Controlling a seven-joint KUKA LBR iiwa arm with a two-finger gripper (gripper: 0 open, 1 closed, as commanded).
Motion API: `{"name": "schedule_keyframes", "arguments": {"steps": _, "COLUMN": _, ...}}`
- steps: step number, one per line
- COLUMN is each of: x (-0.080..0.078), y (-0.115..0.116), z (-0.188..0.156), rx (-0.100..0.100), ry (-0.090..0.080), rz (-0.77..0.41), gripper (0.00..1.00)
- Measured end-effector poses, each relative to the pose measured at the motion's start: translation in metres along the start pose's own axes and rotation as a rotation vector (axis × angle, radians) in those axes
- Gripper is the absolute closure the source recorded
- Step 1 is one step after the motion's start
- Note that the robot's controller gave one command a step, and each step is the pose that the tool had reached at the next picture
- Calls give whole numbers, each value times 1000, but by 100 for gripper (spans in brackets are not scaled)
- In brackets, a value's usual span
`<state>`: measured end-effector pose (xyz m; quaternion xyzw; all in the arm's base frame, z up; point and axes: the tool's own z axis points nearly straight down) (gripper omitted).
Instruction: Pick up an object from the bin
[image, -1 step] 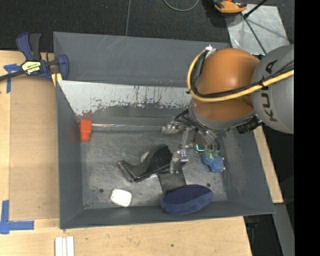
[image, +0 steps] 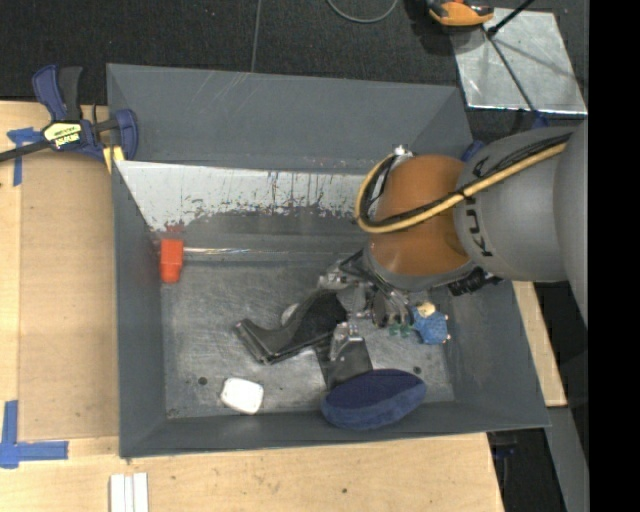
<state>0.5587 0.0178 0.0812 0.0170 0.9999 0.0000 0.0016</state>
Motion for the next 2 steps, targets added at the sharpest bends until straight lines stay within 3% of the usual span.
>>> {"name": "schedule_keyframes", "arguments": {"steps": 1, "x": -1, "y": 0, "z": -4, "rx": 1, "ry": -4, "rz": -1, "gripper": 100}}
{"name": "schedule_keyframes", "arguments": {"steps": 2, "x": -12, "y": -5, "z": -135, "rx": 0, "ry": -3, "rz": 24, "gripper": 100}}
